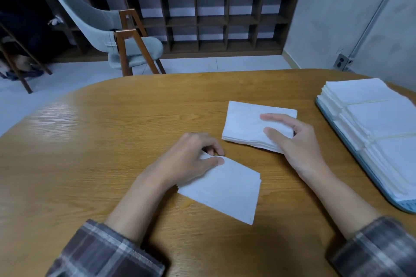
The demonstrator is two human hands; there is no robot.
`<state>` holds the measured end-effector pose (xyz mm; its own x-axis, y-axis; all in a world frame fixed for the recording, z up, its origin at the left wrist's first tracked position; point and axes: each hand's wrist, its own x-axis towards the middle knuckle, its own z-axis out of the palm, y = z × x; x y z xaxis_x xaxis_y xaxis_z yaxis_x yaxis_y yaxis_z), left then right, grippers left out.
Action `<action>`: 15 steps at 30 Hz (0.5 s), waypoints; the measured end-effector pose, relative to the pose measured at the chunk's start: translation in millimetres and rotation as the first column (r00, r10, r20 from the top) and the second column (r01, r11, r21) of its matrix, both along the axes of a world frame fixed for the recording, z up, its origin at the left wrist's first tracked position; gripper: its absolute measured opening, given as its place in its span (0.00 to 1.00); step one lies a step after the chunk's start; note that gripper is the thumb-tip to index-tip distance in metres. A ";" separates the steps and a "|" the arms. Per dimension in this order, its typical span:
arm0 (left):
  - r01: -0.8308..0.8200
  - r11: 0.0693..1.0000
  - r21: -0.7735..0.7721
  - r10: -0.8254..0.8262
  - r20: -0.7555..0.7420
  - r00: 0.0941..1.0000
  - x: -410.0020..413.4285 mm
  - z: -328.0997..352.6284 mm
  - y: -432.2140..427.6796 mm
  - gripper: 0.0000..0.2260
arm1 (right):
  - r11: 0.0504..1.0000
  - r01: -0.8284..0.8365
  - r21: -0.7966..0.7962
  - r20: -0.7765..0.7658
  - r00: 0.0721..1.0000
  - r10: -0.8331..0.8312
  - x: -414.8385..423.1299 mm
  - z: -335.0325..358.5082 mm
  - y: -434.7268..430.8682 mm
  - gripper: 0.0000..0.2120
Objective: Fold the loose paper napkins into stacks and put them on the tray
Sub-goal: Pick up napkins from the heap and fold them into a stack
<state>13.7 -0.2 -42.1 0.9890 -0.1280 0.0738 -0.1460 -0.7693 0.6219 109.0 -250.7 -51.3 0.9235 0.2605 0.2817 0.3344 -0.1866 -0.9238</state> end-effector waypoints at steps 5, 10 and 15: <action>0.048 0.993 -0.107 -0.051 -0.020 0.998 -4.4 5.7 -7.2 0.05 | 0.999 -0.019 -0.026 0.002 1.000 0.019 -0.2 0.5 5.4 0.14; 0.028 0.976 -0.215 -0.045 -0.077 0.996 -5.4 10.7 -12.9 0.06 | 0.997 -0.050 -0.050 0.007 0.999 0.051 2.8 -1.0 7.0 0.14; 0.009 0.954 -0.299 -0.016 -0.018 1.000 -5.2 11.4 -14.0 0.05 | 0.991 -0.112 -0.076 -0.007 0.994 0.112 3.0 -2.5 5.5 0.12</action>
